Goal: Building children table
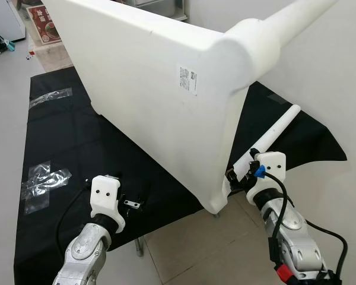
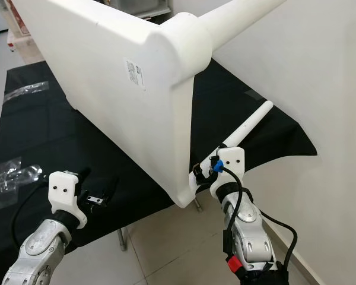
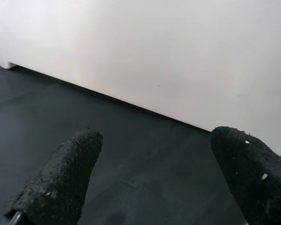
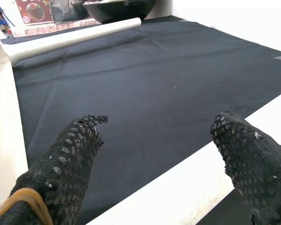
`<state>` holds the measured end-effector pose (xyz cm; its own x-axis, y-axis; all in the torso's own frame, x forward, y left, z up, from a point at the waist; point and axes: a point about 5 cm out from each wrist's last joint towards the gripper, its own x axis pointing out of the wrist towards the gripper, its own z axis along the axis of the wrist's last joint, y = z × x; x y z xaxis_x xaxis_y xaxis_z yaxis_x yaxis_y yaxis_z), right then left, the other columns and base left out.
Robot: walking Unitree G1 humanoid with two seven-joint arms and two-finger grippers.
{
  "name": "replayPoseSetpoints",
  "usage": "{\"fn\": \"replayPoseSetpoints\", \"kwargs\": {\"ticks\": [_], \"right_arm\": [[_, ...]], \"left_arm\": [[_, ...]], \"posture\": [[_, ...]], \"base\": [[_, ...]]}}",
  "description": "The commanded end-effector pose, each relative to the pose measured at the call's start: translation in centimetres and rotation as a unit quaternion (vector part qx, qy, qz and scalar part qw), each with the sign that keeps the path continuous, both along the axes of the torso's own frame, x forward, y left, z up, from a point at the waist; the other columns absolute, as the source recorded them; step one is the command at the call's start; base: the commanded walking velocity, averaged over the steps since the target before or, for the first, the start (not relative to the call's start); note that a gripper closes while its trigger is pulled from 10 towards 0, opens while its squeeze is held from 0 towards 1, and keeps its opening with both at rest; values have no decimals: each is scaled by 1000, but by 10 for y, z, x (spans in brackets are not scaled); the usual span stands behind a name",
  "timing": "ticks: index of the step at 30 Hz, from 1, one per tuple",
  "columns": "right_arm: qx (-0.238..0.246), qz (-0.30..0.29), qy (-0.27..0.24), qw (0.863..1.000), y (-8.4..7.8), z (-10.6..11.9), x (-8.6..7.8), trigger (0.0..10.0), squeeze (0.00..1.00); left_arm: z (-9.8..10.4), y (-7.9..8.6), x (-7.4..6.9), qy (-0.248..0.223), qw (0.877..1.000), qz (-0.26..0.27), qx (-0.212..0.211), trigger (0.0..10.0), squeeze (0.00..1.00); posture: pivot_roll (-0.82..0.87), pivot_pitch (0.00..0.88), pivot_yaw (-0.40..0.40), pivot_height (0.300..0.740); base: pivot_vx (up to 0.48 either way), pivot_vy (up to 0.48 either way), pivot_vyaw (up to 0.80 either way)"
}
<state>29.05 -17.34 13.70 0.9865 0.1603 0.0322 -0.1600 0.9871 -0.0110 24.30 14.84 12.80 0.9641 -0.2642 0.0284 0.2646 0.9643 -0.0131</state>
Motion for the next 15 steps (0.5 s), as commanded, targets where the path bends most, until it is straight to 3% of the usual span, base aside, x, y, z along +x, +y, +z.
{"fn": "replayPoseSetpoints", "kwargs": {"ticks": [1,15], "right_arm": [[3,4,8,1000,2,-5,0,10000,0],[2,4,10,1000,2,-6,0,10000,0]], "left_arm": [[-4,3,-1,9,1000,8,-3,10000,0],[-5,3,-1,10,1000,8,-4,10000,0]], "posture": [[-88,120,39,740],[-89,113,39,740]], "base": [[0,0,0],[0,0,0]]}}
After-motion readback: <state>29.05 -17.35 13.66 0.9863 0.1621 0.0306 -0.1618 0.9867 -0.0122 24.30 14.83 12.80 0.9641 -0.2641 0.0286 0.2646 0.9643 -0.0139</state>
